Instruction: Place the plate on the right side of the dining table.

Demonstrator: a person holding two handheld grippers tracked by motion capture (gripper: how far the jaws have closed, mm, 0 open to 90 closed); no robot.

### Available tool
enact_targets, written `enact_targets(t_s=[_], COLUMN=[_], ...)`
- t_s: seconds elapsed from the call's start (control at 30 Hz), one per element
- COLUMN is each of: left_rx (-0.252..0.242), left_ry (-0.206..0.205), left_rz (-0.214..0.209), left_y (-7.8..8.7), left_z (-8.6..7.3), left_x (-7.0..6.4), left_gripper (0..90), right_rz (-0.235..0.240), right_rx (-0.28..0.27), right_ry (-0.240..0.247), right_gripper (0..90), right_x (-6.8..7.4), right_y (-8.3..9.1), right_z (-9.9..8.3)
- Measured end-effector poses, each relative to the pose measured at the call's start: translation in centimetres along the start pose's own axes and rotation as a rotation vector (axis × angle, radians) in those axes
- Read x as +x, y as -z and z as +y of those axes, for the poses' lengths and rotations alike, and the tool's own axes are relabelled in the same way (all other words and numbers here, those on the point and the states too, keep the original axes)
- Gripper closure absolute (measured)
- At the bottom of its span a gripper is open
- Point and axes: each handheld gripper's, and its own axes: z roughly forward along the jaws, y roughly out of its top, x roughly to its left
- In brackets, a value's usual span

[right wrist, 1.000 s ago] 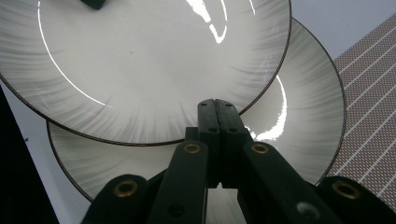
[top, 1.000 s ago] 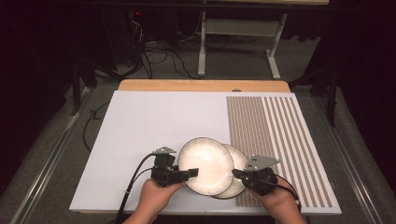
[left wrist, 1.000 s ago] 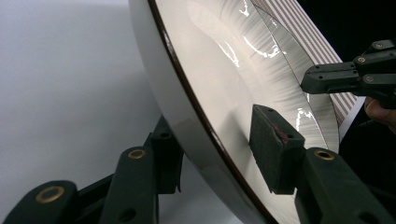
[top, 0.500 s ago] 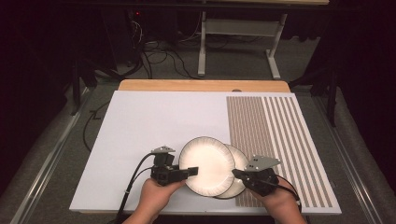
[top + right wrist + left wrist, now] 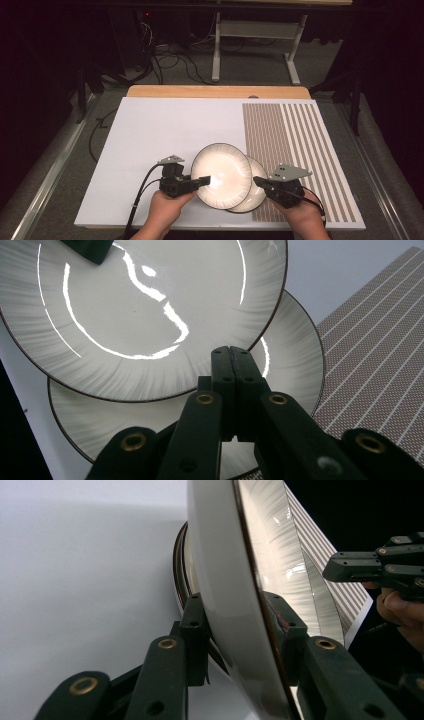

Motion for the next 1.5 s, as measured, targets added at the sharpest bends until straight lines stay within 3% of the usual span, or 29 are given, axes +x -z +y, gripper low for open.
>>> enact_targets(t_s=[0.37, 0.7, 0.97, 1.13, 1.23, 1.27, 1.5], left_rx=[-0.071, -0.141, -0.215, -0.254, -0.276, -0.282, -0.302], left_ry=[-0.041, -0.086, -0.131, -0.174, -0.217, -0.229, -0.289], left_rz=[-0.034, -0.013, 0.036, 0.059, 0.079, 0.083, 0.103], left_y=[1.1, 2.1, 3.8, 4.6, 5.1, 5.2, 5.5], left_z=[0.3, 0.6, 1.0, 1.2, 1.3, 1.3, 1.2], left_x=[0.1, 0.3, 1.0, 1.4, 1.4, 1.3, 1.1], left_gripper=[73.5, 75.5, 76.3, 76.3, 76.3, 76.3, 76.2], right_rz=[-0.009, -0.039, -0.056, -0.069, -0.062, -0.062, -0.1], right_rx=[-0.043, -0.094, -0.121, -0.135, -0.152, -0.152, -0.216], right_ry=[-0.027, -0.066, -0.074, -0.075, -0.11, -0.11, -0.142], right_gripper=[88.2, 81.6, 76.1, 67.5, 55.2, 55.2, 31.1], right_x=[-0.7, -1.6, -1.9, -2.1, -2.5, -2.5, -3.1], right_y=[0.7, 2.2, 2.9, 3.4, 3.7, 3.7, 4.4], right_z=[0.0, -0.1, -0.2, -0.3, -0.6, -0.6, -1.2])
